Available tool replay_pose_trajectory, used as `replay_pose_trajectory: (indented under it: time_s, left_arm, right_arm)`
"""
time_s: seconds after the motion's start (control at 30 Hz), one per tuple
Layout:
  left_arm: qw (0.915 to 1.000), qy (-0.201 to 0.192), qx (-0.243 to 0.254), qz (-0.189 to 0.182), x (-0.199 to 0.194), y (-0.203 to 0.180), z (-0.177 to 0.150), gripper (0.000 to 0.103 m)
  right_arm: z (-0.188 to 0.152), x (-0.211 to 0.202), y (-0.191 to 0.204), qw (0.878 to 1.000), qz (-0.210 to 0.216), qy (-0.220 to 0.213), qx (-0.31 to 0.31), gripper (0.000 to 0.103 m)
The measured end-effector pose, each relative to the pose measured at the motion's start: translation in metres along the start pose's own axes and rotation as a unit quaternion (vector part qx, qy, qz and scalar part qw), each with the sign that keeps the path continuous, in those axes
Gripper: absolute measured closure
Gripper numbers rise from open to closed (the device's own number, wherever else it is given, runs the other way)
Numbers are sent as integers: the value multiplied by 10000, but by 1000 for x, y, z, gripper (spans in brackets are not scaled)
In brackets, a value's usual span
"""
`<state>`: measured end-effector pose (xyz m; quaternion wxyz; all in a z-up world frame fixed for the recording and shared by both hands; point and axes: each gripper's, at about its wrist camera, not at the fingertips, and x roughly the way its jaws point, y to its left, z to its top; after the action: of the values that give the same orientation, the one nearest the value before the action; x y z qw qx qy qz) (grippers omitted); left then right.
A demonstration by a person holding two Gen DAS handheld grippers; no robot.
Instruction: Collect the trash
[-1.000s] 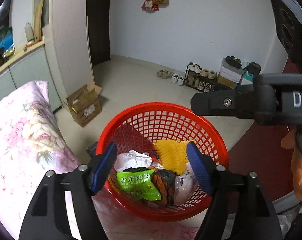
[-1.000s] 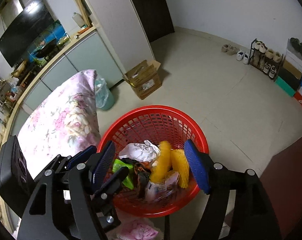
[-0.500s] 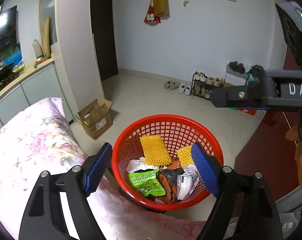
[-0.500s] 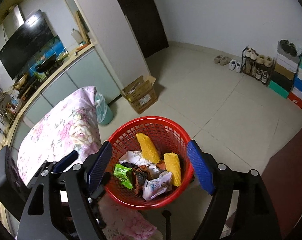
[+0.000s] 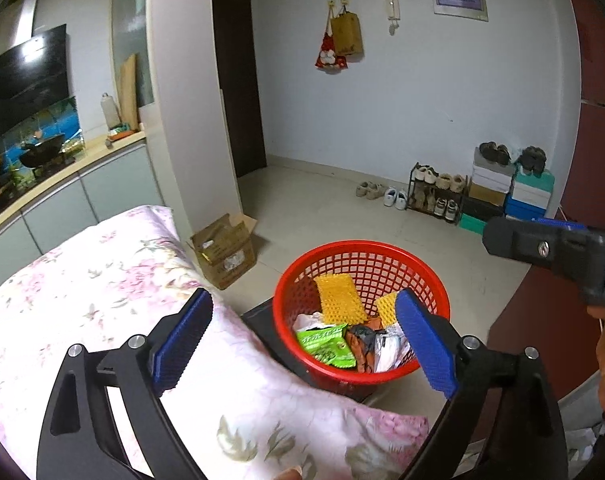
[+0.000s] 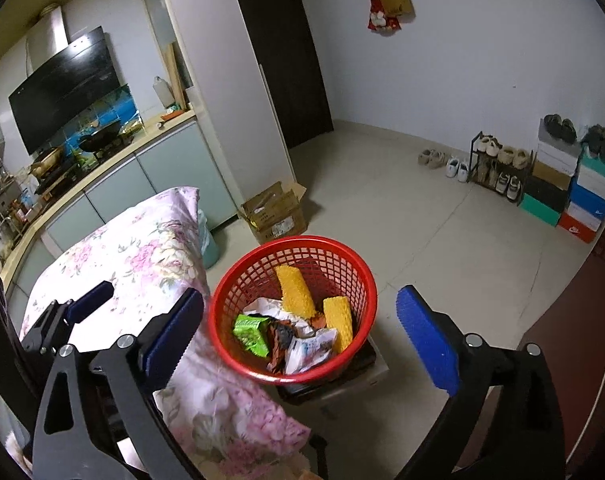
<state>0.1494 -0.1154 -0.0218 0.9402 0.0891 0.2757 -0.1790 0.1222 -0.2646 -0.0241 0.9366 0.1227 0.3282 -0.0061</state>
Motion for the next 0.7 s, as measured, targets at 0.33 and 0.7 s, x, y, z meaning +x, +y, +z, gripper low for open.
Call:
replay_pose_trajectory:
  time_s: [0.33, 0.7]
  left_arm:
    - [9983, -309, -230, 428, -61, 32, -12, 7]
    - [9923, -439, -773, 868, -119, 67, -36, 7]
  right_arm:
    - [-32, -41, 29, 9987, -98, -426, -271, 7]
    - [-70, -57, 58, 9975, -304, -552, -325, 7]
